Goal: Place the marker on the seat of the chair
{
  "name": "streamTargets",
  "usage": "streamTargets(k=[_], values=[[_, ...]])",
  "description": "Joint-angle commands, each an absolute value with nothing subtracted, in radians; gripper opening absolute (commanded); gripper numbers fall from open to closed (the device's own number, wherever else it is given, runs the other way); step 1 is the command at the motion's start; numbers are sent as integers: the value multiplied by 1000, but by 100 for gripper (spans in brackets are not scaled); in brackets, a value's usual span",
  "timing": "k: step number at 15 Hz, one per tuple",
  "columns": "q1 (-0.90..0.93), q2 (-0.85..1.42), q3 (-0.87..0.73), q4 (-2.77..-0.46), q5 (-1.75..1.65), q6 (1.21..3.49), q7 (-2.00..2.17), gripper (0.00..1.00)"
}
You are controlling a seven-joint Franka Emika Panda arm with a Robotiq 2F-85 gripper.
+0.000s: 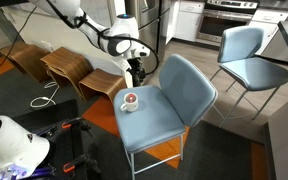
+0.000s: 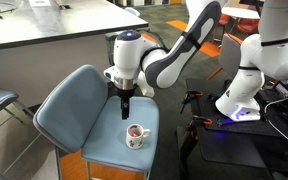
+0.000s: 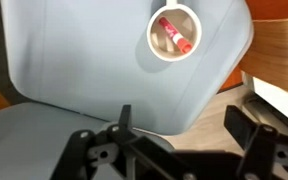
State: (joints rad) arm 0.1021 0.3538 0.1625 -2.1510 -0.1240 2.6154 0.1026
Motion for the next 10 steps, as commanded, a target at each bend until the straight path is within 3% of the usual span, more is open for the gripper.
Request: streamTargets(k=[1,5,10], values=[[120,450,143,-2106,-104,2661,47,100],[106,515,178,-2132,-76,2712,-33,99],[62,540,244,-2168,-22,2733,-166,89]])
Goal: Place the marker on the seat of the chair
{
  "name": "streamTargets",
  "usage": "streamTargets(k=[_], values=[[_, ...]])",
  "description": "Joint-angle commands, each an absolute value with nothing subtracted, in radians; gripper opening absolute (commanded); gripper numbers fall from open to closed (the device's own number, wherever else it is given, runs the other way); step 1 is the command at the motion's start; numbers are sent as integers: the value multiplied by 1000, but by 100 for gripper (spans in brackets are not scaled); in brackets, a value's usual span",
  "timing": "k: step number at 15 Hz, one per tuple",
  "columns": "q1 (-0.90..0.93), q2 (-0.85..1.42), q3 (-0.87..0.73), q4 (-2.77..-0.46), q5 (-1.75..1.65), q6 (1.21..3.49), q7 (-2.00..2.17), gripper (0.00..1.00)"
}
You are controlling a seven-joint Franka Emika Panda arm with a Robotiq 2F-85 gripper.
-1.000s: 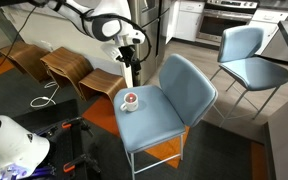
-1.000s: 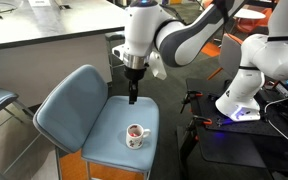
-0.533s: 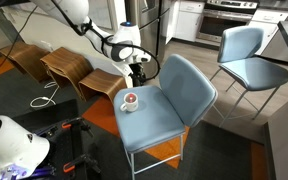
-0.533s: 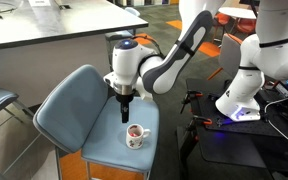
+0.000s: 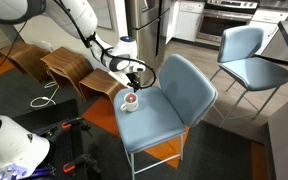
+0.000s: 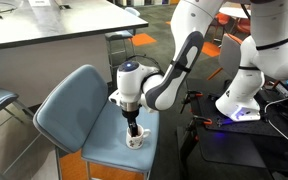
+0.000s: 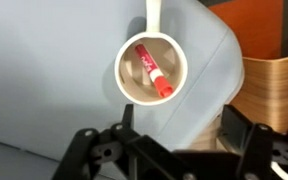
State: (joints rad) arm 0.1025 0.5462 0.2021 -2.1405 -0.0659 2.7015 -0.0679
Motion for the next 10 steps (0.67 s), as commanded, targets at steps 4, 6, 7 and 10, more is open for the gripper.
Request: streamTargets(k=[4,6,7,10], values=[[-2,539,293,-2198,20,2747,-310,84],[-44,547,316,-2205,35,2760,-387,81],[-65,554,325,-2203,38,2767,-427,81],[-112,581,340,-2182,30,2777,-516,71]])
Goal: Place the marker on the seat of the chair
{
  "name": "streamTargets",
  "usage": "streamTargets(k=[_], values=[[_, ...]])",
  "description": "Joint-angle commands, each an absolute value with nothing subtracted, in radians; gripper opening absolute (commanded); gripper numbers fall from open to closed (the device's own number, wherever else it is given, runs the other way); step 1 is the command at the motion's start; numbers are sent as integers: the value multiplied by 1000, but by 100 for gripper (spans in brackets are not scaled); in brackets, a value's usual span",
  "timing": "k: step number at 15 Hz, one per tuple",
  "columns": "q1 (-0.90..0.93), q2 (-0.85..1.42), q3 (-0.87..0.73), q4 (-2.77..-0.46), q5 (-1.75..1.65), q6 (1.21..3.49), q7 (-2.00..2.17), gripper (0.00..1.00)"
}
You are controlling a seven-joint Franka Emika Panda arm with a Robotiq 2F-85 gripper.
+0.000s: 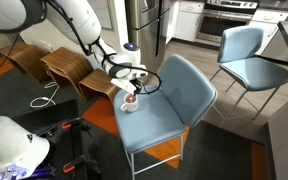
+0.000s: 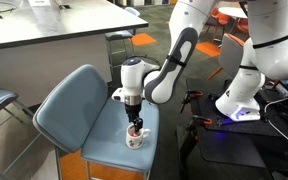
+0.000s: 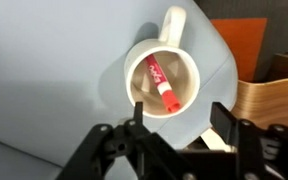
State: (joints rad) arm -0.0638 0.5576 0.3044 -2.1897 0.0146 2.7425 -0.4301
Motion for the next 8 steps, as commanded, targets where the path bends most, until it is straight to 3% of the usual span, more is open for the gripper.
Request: streamTargets(k=[1,8], values=[[-128,588,348,-2178,31,2774,-540,74],[-162,664,394,-2135,22,2762,-609,65]])
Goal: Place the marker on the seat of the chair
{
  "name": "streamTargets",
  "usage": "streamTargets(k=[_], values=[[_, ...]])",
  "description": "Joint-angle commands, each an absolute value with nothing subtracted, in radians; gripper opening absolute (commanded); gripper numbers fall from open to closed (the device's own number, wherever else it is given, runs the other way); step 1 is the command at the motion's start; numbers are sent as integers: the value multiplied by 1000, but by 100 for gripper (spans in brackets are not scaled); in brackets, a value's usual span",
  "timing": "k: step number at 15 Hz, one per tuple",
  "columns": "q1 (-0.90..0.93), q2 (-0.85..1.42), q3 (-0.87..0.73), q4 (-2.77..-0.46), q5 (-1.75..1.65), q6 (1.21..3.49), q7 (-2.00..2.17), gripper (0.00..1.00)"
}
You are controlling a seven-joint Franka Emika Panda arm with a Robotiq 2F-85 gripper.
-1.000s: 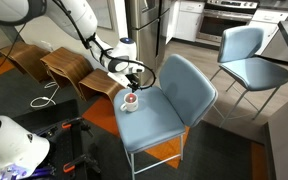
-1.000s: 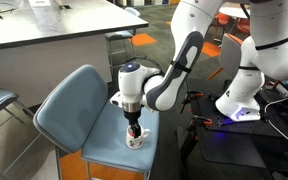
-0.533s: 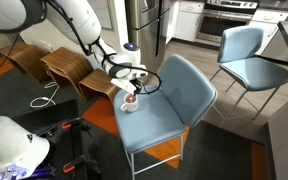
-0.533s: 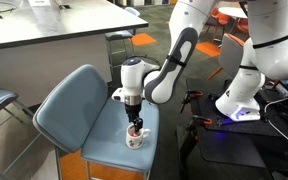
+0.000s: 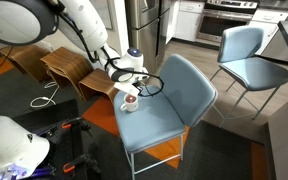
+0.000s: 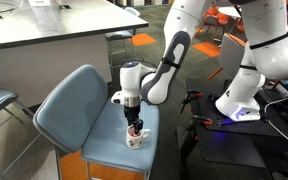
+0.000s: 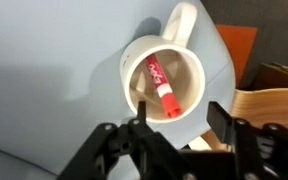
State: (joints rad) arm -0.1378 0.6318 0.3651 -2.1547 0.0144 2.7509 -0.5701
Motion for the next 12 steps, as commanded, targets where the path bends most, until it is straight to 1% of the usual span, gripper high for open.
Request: streamTargets(k=[1,2,3,4,7,8,10,12], values=[[-164,672,398,-2131,21,2760,-609,65],[-164,680,398,-2127,19,2759,-608,61],[-168,685,400,-2126,17,2760,-611,62],[-171,693,401,-2121,14,2760,-620,59],[-178,705,396,-2110,0,2759,-641,54],[-182,710,397,-2104,-3,2755,-650,49],[-190,722,399,-2093,-9,2750,-668,46],[-192,734,402,-2085,-13,2749,-684,46]])
